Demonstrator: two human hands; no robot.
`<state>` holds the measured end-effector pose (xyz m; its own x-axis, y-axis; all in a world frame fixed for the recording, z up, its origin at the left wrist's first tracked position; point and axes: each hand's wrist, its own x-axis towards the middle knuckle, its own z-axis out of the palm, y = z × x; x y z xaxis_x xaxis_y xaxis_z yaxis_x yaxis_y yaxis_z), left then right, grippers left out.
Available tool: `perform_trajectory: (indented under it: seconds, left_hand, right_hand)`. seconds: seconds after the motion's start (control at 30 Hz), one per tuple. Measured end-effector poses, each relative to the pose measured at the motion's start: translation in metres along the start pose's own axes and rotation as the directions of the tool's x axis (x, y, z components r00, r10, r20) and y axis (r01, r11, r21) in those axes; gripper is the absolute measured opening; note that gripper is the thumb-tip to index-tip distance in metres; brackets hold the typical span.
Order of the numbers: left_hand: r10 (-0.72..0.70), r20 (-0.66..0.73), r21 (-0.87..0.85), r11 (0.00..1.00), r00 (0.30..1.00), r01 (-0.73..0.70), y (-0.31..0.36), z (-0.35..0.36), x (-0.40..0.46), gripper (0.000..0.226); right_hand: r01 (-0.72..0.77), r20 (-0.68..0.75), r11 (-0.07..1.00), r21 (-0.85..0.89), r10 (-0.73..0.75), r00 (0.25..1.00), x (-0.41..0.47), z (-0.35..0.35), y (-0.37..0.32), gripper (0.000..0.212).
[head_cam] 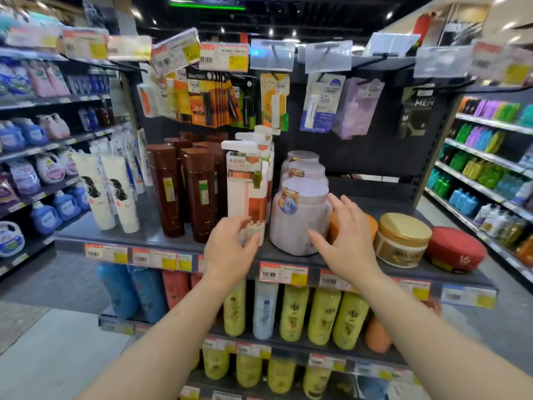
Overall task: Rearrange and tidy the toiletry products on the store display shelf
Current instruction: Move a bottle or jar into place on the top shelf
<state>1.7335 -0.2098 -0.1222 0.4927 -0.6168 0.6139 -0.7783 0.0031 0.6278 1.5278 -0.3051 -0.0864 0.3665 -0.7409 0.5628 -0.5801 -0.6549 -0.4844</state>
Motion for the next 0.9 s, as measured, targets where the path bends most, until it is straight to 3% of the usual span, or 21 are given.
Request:
perform_trajectory:
  seconds: [0.33,0.6,0.9]
  left_hand:
    - [-0.058,0.125,0.115,0.992,0.99,0.044,0.001,-0.012,-0.021,0.045]
    - [-0.119,0.24,0.383,0.924,0.964,0.018,0.057,-0.019,-0.076,0.062]
    - [-0.235,0.332,0.42,0.904,0.914,0.079,0.115,-0.021,-0.202,0.067]
  right_hand:
    - [0.027,-0.074,0.999,-0.023,-0.028,0.997,-0.045,-0.023,0.024,0.053]
    - [-0.06,0.06,0.998,-0.023,0.062,0.996,-0.098,-0.061,0.053,0.048]
    - [-0.132,0.265,0.991,0.015,0.123,0.956,-0.202,-0.099,0.07,0.053]
